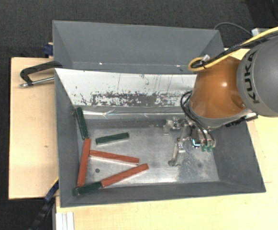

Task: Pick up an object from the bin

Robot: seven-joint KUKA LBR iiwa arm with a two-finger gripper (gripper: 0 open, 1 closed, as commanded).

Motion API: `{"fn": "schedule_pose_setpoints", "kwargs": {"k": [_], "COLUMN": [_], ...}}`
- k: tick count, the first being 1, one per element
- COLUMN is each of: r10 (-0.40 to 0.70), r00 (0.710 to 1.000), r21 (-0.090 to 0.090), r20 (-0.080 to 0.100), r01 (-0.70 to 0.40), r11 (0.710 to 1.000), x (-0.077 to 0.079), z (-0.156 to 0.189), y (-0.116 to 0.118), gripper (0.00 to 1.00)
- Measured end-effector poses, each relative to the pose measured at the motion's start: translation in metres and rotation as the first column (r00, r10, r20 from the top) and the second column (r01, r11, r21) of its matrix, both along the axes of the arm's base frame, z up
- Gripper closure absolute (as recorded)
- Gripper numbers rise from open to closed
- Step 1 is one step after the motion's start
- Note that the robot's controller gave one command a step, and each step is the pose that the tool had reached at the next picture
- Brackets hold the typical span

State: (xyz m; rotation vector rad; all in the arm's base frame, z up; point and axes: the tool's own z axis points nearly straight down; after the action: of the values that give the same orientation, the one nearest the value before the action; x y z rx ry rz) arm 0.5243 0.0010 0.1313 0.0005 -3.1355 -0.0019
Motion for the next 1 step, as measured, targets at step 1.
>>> {"fn": "schedule_pose_setpoints", "kwargs": {"k": [1], "r10": [0.000], "r00": [1.000], "r21": [0.000], "r20": [0.003], "r01": [0.000], "r11": [1.000], "x": [0.0005], "z": [0.0022], "y": [0.0000], "gripper": [0.00]}}
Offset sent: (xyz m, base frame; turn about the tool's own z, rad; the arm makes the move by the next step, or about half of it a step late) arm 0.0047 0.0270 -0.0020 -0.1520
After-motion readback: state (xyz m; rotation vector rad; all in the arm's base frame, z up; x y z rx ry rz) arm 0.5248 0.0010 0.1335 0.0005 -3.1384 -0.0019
